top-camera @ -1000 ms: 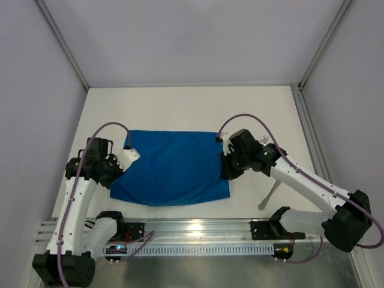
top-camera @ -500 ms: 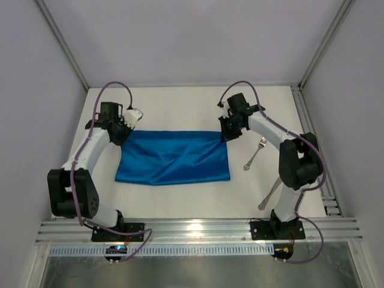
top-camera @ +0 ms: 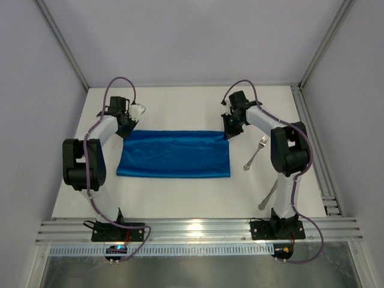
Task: Fold the napkin into a case and place the utensils inside
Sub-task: Fold and flatten the napkin at the center of the board.
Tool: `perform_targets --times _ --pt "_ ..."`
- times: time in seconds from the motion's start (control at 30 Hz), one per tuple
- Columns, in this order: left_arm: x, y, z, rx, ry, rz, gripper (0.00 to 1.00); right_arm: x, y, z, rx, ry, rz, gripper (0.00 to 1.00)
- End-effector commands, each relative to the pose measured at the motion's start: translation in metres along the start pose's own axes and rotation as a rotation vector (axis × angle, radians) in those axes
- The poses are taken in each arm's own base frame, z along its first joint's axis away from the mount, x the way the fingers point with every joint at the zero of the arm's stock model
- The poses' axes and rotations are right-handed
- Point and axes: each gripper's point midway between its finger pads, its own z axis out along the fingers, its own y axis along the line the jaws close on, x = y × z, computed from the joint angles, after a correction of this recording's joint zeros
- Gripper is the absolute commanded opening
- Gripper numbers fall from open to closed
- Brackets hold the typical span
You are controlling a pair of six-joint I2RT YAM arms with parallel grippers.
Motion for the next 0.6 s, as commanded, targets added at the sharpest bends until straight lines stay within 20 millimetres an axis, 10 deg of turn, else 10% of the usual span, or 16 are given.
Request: perform_targets --times 0.0,0.3,0.57 --pt "-0.018 0.023 -0.006 -0.087 -0.040 -0.027 0.00 -0.024 -0.001 -0.001 0.011 -0.046 -0.007 0.04" --pt "-0.017 0.024 0.001 -0.092 -0.037 -0.022 0.00 -0.029 -0.005 0.008 0.028 -0.054 -0.009 0.04" --pt "-0.020 0.024 0.008 -0.081 -0.044 -0.028 0.10 -0.048 -0.009 0.003 0.062 -0.119 -0.020 0.45"
